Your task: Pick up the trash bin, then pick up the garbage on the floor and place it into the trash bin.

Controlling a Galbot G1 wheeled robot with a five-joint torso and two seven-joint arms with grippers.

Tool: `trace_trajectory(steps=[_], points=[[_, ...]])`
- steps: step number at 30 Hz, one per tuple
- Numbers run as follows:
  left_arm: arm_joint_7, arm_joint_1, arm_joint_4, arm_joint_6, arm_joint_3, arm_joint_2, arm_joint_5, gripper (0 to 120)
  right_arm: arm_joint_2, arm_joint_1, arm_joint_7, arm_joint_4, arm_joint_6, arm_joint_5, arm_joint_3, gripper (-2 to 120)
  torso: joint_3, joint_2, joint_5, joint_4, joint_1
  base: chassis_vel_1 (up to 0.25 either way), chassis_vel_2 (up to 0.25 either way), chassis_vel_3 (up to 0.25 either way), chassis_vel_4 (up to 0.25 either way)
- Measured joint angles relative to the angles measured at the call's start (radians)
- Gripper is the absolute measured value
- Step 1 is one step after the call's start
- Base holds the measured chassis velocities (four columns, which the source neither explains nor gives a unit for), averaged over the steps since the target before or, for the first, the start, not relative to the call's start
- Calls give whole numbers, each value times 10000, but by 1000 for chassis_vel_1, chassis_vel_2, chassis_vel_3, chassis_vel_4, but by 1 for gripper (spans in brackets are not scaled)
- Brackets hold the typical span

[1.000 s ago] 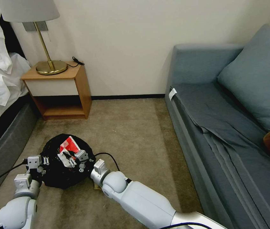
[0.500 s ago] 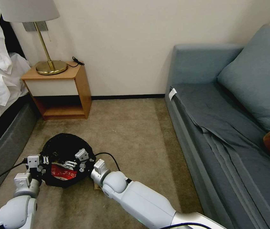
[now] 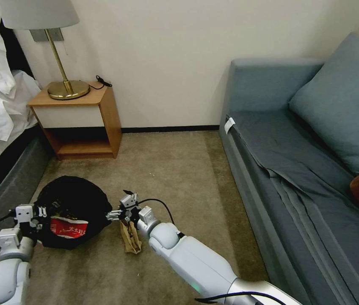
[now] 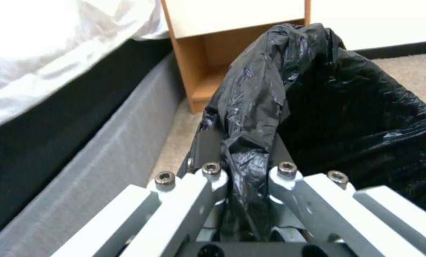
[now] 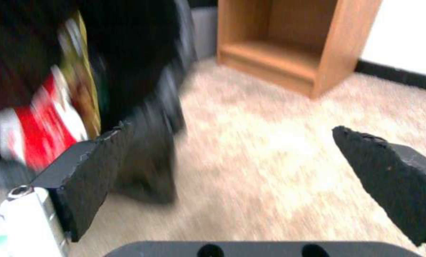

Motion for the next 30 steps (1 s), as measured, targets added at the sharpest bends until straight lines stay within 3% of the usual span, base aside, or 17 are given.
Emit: trace_trajectory(steps=[9,20,30], points=[[-137,-42,-30,170,-409,427,-405,4,-1,-298,-71,-923,-157,-862,89,100,0,0,0,1,0,0,0,0,0],[-326,-116,-102,299,-727,648,-827,4,-1,-997,-642,-2625,435,-2064,325,100,0,0,1,0,0,0,0,0,0],[-345,-47,-82,296,-780,710,-888,4,-1,-787,-954,-3329,670,-2223,418,100,0,0,0,2,0,0,0,0,0]])
